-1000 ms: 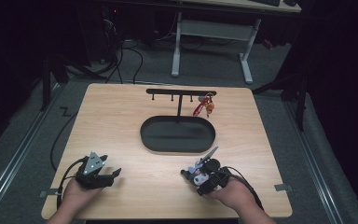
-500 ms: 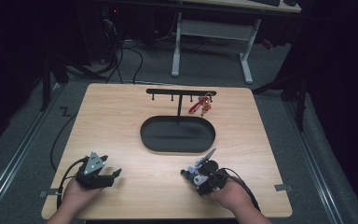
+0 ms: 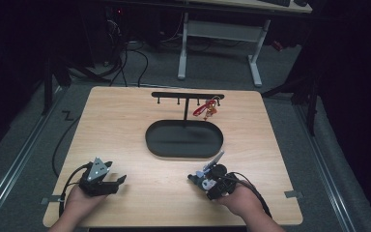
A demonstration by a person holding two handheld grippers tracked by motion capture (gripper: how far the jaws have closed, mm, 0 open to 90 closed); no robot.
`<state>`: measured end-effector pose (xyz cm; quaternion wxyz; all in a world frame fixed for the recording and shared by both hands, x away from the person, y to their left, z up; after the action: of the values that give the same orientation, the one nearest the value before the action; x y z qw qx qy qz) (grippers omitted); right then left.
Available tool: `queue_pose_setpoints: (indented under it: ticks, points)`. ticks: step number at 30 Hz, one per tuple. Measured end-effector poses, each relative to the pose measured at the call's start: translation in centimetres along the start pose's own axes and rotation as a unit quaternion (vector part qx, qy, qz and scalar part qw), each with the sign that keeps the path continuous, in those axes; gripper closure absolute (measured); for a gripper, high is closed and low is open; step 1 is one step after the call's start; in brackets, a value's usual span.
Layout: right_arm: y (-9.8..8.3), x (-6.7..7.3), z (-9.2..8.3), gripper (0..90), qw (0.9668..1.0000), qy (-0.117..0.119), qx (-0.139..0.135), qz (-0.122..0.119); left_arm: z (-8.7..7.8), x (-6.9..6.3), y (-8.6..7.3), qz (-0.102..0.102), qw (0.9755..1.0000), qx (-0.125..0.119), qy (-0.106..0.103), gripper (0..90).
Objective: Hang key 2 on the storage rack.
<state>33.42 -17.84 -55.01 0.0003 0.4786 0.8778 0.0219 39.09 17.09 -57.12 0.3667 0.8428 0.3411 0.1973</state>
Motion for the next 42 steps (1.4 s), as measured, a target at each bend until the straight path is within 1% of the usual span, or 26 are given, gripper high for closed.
queue_pose_setpoints:
  ticks: [2,5,8,9,13,22,27,29,31,32,33,35,37,40,42]
  points:
    - [0.1,-0.1,-0.5,47.5,1.0,-0.001,-0.004,0.0,0.0,0.0,0.0,-0.001,1.0,-0.001,0.0,25.6]
    - [0.2,-0.2,-1.2,47.5,1.0,0.002,-0.005,0.006,0.0,0.0,0.0,-0.001,1.0,-0.001,-0.001,25.6]
    - [0.4,-0.4,-1.9,47.5,0.9999,0.009,-0.004,0.005,0.0,0.0,0.0,-0.001,1.0,-0.001,-0.001,25.6]
    - [0.5,-0.4,-2.2,47.5,0.9999,0.009,-0.004,0.009,-0.1,0.0,0.0,-0.001,1.0,-0.001,-0.001,25.6]
    - [1.0,-0.7,-3.3,47.5,0.9999,0.008,-0.004,0.006,-0.1,0.0,0.0,-0.001,1.0,-0.001,-0.001,25.6]
    - [2.6,-1.4,-6.4,47.4,0.9999,0.005,-0.007,0.01,-0.1,0.1,0.0,-0.002,1.0,-0.001,-0.002,25.6]
    - [3.8,-1.7,-7.8,47.4,1.0,0.001,-0.009,0.0,-0.2,0.1,0.0,-0.003,1.0,-0.002,-0.002,25.6]
    - [4.5,-1.8,-8.6,47.4,0.9999,0.007,-0.012,0.004,-0.2,0.1,0.0,-0.003,1.0,-0.002,-0.002,25.6]
    - [5.0,-1.9,-9.2,47.4,0.9999,0.007,-0.013,0.006,-0.2,0.1,0.0,-0.002,1.0,-0.002,-0.002,25.6]
    - [5.5,-2.0,-9.6,47.4,0.9999,0.007,-0.015,0.002,-0.2,0.1,0.0,-0.003,1.0,-0.002,-0.002,25.6]
    - [5.8,-2.0,-9.9,47.4,0.9998,0.007,-0.017,0.007,-0.2,0.1,0.0,-0.003,1.0,-0.003,-0.002,25.6]
    - [6.6,-2.2,-10.6,47.4,0.9998,0.006,-0.021,0.004,-0.2,0.1,0.0,-0.003,1.0,-0.002,-0.002,25.6]
    - [7.3,-2.4,-11.2,47.4,0.9997,0.006,-0.023,0.008,-0.2,0.2,-0.1,-0.004,1.0,-0.002,-0.002,25.6]
    - [8.5,-2.7,-11.9,47.4,0.9996,0.01,-0.025,0.006,-0.2,0.3,-0.1,-0.006,1.0,-0.003,-0.002,25.6]
    - [9.2,-2.8,-12.2,47.4,0.9996,0.009,-0.024,0.01,-0.3,0.3,-0.2,-0.008,1.0,-0.004,-0.002,25.6]
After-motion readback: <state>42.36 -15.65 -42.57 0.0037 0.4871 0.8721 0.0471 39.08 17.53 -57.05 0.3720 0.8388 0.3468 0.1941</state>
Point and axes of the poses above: each handheld gripper's, and its own axes: z roughly forward along the jaws, y roughly out of its top, x roughly to its left, the point moved 8 cm from there along z, roughly forward along the jaws, and after that the axes turned 4 degrees about x, right-handed, at the moved point
